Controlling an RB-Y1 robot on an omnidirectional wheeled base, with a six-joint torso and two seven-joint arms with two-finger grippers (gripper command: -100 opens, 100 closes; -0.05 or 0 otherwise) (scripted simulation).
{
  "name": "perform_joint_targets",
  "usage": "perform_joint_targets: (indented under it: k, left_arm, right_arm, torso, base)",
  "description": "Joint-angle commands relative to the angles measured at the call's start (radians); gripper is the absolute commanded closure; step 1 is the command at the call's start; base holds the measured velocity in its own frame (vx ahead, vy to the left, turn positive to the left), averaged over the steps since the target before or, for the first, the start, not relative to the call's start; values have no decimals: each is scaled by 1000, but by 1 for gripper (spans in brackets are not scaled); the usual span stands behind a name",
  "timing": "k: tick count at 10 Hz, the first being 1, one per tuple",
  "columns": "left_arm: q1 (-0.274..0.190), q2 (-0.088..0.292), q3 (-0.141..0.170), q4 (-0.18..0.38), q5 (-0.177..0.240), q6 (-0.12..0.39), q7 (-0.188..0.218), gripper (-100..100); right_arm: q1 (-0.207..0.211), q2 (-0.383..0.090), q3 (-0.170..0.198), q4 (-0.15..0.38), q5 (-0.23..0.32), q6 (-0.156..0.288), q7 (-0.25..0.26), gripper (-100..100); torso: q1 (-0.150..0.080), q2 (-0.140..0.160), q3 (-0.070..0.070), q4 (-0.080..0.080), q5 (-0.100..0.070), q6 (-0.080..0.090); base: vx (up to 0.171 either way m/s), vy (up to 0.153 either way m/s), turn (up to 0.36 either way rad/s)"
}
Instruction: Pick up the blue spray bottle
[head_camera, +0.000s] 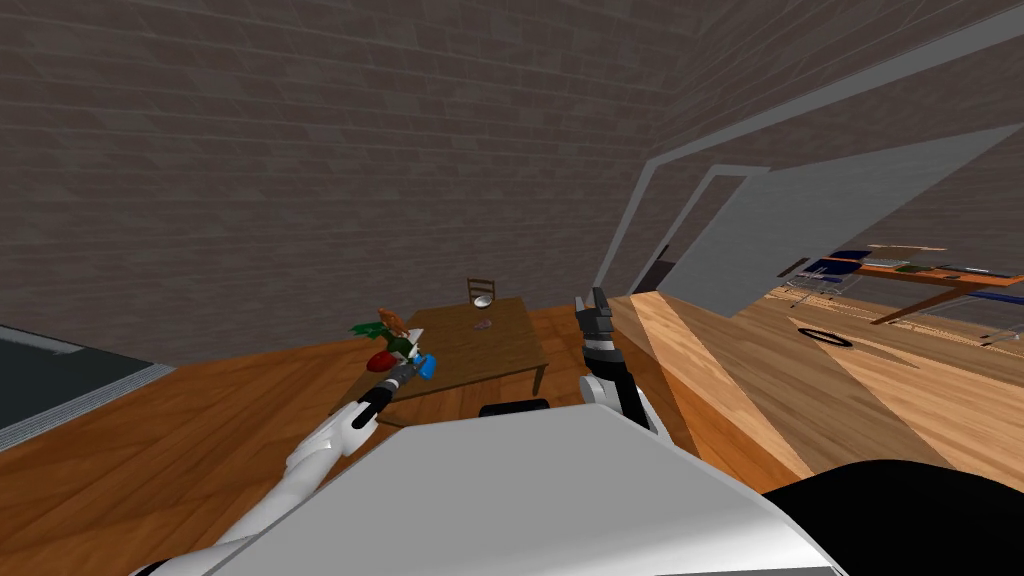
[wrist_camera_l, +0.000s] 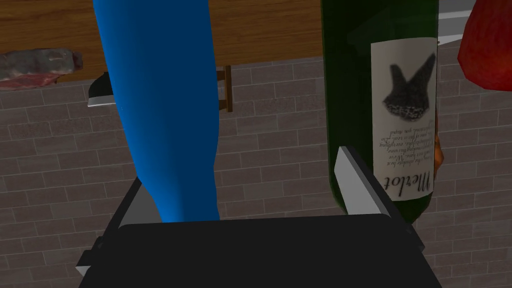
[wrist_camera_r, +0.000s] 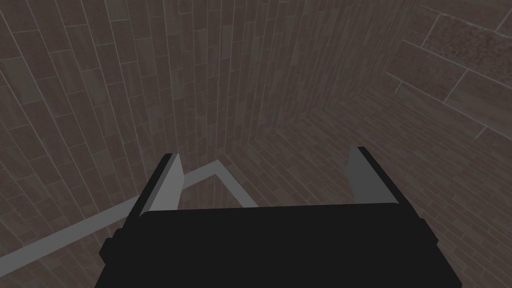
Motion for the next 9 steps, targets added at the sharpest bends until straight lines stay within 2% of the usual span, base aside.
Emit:
perform_joint_targets:
  k: [1,4,5,6,7,9]
  left_arm:
    - [-30,8,50,50,-14,-50,-15,-100]
    - [-30,8,59,112,-14,-71,-15,-100]
    - [-57,18,106,146,-27,-117,-27,-100]
    - [-57,18,116,191,-27,-141,-27,-100]
    - [-57,18,116,225,-27,-141,-27,-100]
    - [-57,18,116,227,-27,-141,-27,-100]
  right_arm:
    - [0,0,0,0,0,0,0,0]
    - [0,0,0,0,0,0,0,0]
    - [0,0,0,0,0,0,0,0]
    - [0,0,0,0,0,0,0,0]
    - [0,0,0,0,0,0,0,0]
    - [0,0,0,0,0,0,0,0]
  torso:
    - [0,0,0,0,0,0]
    - [0,-1,0,0,0,0]
    - [2,-1,0,0,0,0]
    - [0,0,0,0,0,1]
    - [-1,0,0,0,0,0]
    - [2,-1,0,0,0,0]
  base:
    - [-11,-57,-141]
    - [-2,-28,-38]
    - [-13,-51,-195]
    - [-5,-54,-104]
    - [3,-25,28]
    - [1,-3,13]
